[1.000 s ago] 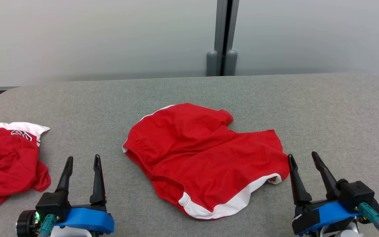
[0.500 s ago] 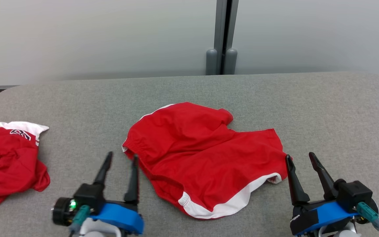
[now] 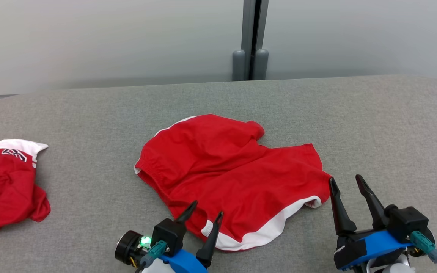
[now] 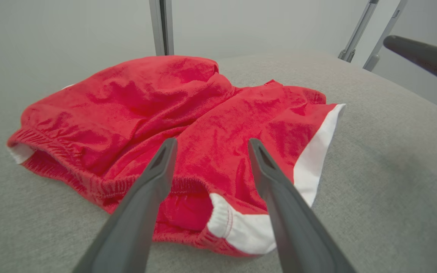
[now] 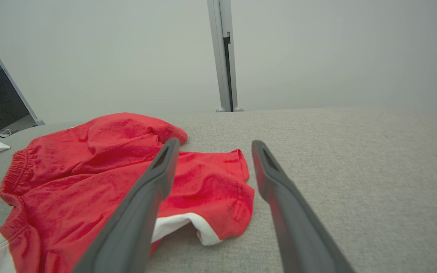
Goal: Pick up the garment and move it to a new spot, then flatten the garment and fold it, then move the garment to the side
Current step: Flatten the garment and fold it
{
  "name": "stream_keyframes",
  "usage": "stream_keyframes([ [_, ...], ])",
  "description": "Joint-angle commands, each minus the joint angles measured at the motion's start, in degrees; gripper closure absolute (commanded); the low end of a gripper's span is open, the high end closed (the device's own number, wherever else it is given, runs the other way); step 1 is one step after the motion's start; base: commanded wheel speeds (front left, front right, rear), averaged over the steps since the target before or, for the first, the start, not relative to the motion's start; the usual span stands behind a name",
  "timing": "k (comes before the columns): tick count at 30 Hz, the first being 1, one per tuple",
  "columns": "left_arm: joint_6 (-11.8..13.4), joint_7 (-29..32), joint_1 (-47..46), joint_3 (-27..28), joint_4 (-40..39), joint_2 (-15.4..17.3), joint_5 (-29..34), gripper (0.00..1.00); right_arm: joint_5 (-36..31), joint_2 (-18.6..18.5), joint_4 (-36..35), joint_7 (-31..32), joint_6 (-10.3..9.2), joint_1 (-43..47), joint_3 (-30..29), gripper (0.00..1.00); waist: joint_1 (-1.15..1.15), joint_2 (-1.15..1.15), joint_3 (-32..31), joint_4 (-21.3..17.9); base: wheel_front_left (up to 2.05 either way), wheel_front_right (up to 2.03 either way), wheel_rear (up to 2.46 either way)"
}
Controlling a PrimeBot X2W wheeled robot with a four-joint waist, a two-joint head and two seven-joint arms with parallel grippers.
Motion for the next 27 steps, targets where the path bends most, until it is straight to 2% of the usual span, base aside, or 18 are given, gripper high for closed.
stream_keyframes([
  [1, -0.39, 0.48, 0.33, -0.46, 0.57, 0.77, -0.38, 0.00, 0.29, 0.04, 0.13, -0.32, 0.03, -1.00, 0.07, 0.00, 0.00, 0.00, 0.12, -0.20, 0.00, 0.00, 0.00],
  [10, -0.42, 1.24, -0.08, -1.69, 6.09, 1.98, -2.11, 0.00, 0.65, 0.03, 1.31, -0.58, 0.03, -1.77, 0.17, 0.00, 0.00, 0.00, 0.99, -1.71, 0.00, 0.00, 0.00],
  [14, -0.31, 0.44, -0.57, -2.38, 8.86, 1.43, -3.60, 0.01, 0.58, 0.04, 1.74, -0.71, 0.03, -1.82, 0.17, 0.00, 0.00, 0.00, 0.99, -2.11, 0.00, 0.00, 0.00],
  [15, -0.31, 0.14, -0.78, -2.50, 9.41, 1.25, -4.05, 0.34, 0.58, 0.04, 1.88, -0.73, 0.03, -1.77, 0.22, 0.00, 0.00, 0.00, 0.94, -2.17, 0.00, 0.00, 0.00],
  [16, -0.32, -0.30, -1.01, -2.64, 10.09, 1.10, -4.51, 0.89, 0.60, 0.04, 1.98, -0.65, 0.03, -1.77, 0.19, 0.00, 0.00, 0.00, 0.84, -2.20, 0.00, 0.00, 0.00],
  [17, -0.32, -0.77, -1.31, -2.70, 10.64, 0.90, -4.93, 1.00, 0.63, 0.04, 2.10, -0.65, 0.03, -1.72, 0.17, 0.00, 0.00, 0.00, 0.72, -2.19, 0.00, 0.00, 0.00],
  [21, -0.26, -2.75, -2.18, -2.25, 12.12, 0.54, -5.92, 1.00, 0.64, 0.03, 2.61, -0.72, 0.03, -1.45, -0.09, 0.00, 0.00, 0.00, 0.35, -1.85, 0.00, 0.00, 0.00],
  [27, 1.88, -6.96, -2.52, 1.30, 13.47, 1.61, -7.72, 1.00, 0.14, 0.04, 3.51, -0.68, 0.03, -0.50, -1.23, 0.00, 0.00, 0.00, -0.29, 0.05, 0.00, 0.00, 0.00],
])
